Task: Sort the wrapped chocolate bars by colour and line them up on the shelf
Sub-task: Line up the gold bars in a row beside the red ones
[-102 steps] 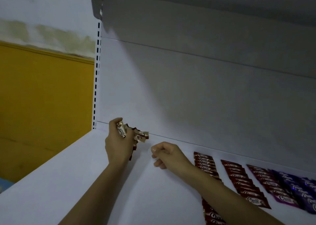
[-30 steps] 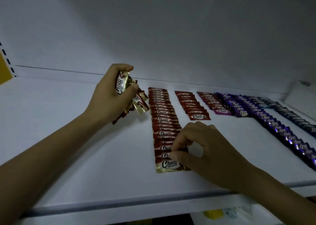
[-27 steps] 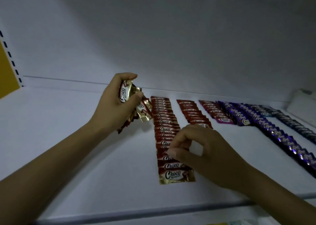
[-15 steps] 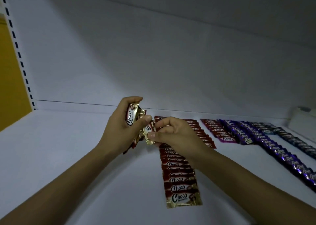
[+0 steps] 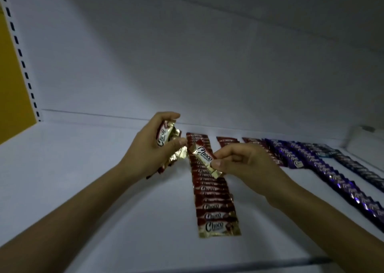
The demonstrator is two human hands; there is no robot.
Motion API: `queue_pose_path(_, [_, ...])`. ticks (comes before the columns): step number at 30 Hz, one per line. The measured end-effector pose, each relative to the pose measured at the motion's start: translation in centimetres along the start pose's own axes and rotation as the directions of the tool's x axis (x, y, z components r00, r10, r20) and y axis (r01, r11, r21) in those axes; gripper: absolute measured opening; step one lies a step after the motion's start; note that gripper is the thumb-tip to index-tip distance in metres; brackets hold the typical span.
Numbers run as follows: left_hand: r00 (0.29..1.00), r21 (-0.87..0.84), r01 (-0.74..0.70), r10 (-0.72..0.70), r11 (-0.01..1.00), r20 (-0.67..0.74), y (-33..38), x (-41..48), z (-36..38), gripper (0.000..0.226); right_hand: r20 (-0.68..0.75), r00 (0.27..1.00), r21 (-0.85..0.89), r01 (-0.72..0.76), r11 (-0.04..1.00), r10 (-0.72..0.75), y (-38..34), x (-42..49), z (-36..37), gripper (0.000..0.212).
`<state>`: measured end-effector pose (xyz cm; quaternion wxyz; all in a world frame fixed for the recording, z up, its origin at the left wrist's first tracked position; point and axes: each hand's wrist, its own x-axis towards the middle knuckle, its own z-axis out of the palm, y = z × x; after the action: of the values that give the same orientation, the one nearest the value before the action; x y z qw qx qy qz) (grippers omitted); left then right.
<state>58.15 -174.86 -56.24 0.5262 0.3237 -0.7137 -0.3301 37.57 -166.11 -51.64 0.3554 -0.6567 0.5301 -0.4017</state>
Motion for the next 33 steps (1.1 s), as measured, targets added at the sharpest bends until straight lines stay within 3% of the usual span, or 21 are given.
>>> queue_pose_path(5, [0.999,0.085,-0.012,0.016,0.996,-0.040,-0.5,0.0,-0.1,0.047,0.157,0.983,-0.345,0.140,0.928,-0.090,0.2,-3.3,-1.0,0.020])
queue_pose_path(12, [0.999,0.148,-0.016,0.022,0.989,-0.034,-0.4,0.0,0.2,0.050,0.258,0.966,-0.418,0.117,0.901,-0.005,2.1,-6.6,-0.6,0.009])
queue_pose_path(14, [1.000,0.156,-0.006,0.010,0.988,-0.026,-0.2,-0.1,0.2,0.055,0.242,0.969,-0.530,0.168,0.831,-0.043,2.5,-6.7,-0.4,0.003])
queue_pose_path(17, [1.000,0.163,0.003,0.001,0.987,-0.024,0.0,-0.2,0.3,0.057,0.246,0.961,-0.690,0.268,0.673,-0.130,2.5,-6.7,0.0,0.020])
queue_pose_path(21, [0.999,0.152,0.014,-0.009,0.988,-0.031,0.1,-0.2,0.2,0.057,0.261,0.954,-0.724,0.293,0.625,-0.145,2.4,-6.6,0.1,0.029])
queue_pose_path(26, [1.000,0.144,0.012,-0.008,0.989,-0.027,0.1,-0.2,0.3,0.050,0.228,0.959,-0.677,0.281,0.680,-0.169,2.5,-6.3,0.1,0.008])
queue_pose_path(31, [1.000,0.063,0.019,-0.017,0.998,-0.021,0.3,-0.4,0.6,0.052,0.122,0.972,-0.410,0.232,0.882,-0.199,1.7,-3.4,0.4,0.004])
queue_pose_path(33, [1.000,0.062,0.003,-0.001,0.998,-0.030,0.3,-0.4,0.7,0.051,0.080,0.988,-0.322,0.152,0.935,-0.133,1.3,-1.2,1.1,0.010])
